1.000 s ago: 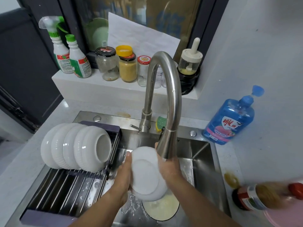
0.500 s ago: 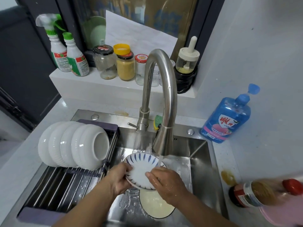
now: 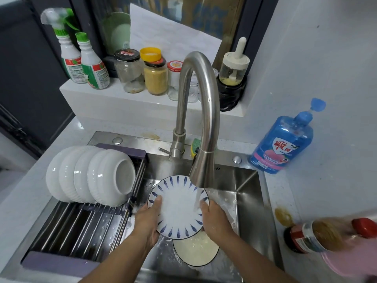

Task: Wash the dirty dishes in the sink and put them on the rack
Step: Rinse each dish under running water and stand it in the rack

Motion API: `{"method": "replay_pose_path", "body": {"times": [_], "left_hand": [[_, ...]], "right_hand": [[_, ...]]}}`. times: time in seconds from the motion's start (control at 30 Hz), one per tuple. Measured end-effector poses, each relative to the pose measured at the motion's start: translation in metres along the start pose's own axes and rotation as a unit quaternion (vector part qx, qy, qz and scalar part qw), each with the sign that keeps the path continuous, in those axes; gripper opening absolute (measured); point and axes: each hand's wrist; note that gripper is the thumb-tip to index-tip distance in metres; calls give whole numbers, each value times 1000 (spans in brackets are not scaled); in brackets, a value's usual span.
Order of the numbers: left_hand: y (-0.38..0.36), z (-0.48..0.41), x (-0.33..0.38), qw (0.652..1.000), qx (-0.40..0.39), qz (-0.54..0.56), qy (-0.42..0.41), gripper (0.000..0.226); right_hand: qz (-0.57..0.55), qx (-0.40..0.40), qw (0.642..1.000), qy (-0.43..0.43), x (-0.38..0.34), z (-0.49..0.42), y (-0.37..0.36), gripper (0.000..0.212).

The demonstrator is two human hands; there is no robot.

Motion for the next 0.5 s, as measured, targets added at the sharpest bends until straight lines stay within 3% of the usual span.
{"method": "replay_pose_path", "body": {"times": [0.1, 0.23, 0.33, 0.4, 0.5], "left_hand": [[-6, 16, -19, 1000, -5, 25, 3, 11], [-18, 43, -43, 995, -92, 34, 34, 47], [-15, 36, -31, 996, -83, 8, 22, 42], [-12, 29, -18, 997, -77, -20, 4, 33], [-5, 21, 2, 990, -89, -99, -37, 22]], "right_hand": [[-49, 53, 997, -34, -10, 8, -16, 29], [-195, 47, 974, -110, -20, 16, -44, 28], [-254, 12, 962, -103, -13, 7, -53, 48], [-232, 8, 969, -91, -15, 2, -49, 49], [-118, 70, 989, -63, -24, -2, -26, 22]]}}
Point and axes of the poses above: each hand's wrist, its own z-axis away from the middle knuckle, its own y-axis out of the back of the hand, x = y × z, and after that the axes turned 12 degrees about z, right-handed
